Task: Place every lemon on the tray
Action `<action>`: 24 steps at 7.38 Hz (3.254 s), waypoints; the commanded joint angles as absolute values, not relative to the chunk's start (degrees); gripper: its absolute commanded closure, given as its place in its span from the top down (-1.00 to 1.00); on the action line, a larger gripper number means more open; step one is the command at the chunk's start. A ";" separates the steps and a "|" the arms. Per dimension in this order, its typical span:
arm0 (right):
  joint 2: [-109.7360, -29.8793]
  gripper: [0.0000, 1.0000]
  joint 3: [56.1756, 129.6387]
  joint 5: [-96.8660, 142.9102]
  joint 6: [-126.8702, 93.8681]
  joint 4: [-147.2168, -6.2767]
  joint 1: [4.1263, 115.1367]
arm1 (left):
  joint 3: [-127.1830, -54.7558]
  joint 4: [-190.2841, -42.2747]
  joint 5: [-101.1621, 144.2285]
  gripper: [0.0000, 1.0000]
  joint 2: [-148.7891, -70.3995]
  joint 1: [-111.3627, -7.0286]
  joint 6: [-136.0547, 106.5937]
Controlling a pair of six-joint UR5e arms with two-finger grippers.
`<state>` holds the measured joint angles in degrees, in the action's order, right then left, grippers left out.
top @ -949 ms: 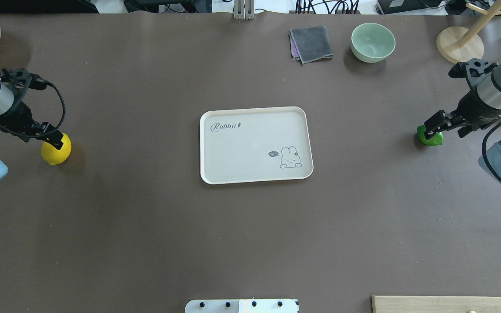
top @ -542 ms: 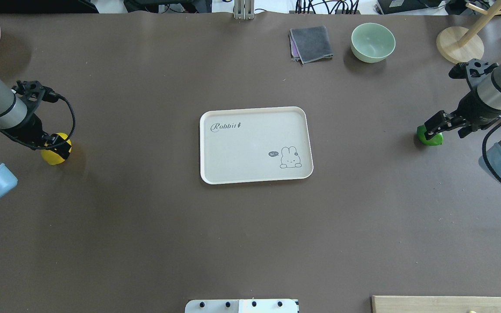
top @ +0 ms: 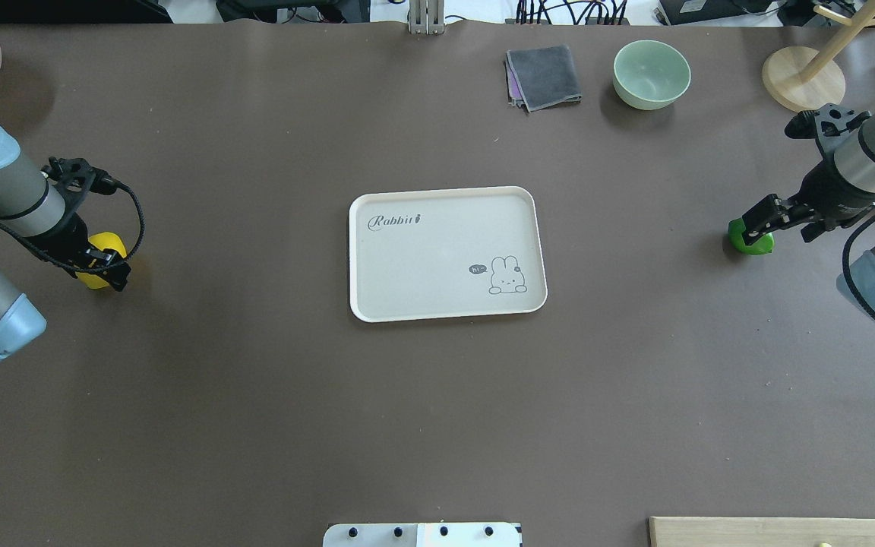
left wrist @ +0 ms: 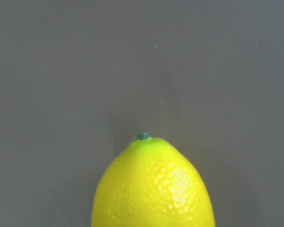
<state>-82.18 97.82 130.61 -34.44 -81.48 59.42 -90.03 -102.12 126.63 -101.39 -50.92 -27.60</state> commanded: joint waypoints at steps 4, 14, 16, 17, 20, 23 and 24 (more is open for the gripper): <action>-82.18 1.00 98.00 130.69 -34.54 -81.47 59.41 | -90.88 -102.13 133.59 -1.00 -111.15 -51.15 -48.43; -77.52 1.00 87.19 128.06 -34.45 -74.44 59.41 | -81.92 -117.86 119.10 -0.37 -129.81 -33.32 -88.42; -77.08 1.00 87.01 128.14 -34.54 -74.44 59.50 | -81.30 -117.60 117.61 0.96 -129.99 -33.31 -88.15; -77.08 1.00 87.01 128.14 -34.54 -74.44 59.50 | -81.47 -117.68 117.60 0.96 -129.47 -33.57 -87.81; -77.17 0.99 87.10 128.06 -33.93 -74.27 59.59 | -83.85 -117.34 130.98 0.96 -121.50 -47.31 -73.38; -77.08 0.89 86.58 128.06 -32.36 -73.40 58.98 | -81.58 -117.07 133.60 0.95 -114.36 -55.28 -53.22; -77.08 0.88 86.31 127.88 -27.56 -73.21 58.97 | -80.52 -117.16 132.64 0.95 -112.52 -55.63 -48.39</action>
<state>-77.11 86.65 128.04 -31.74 -73.62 59.11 -81.86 -117.10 133.30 -114.83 -54.57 -54.91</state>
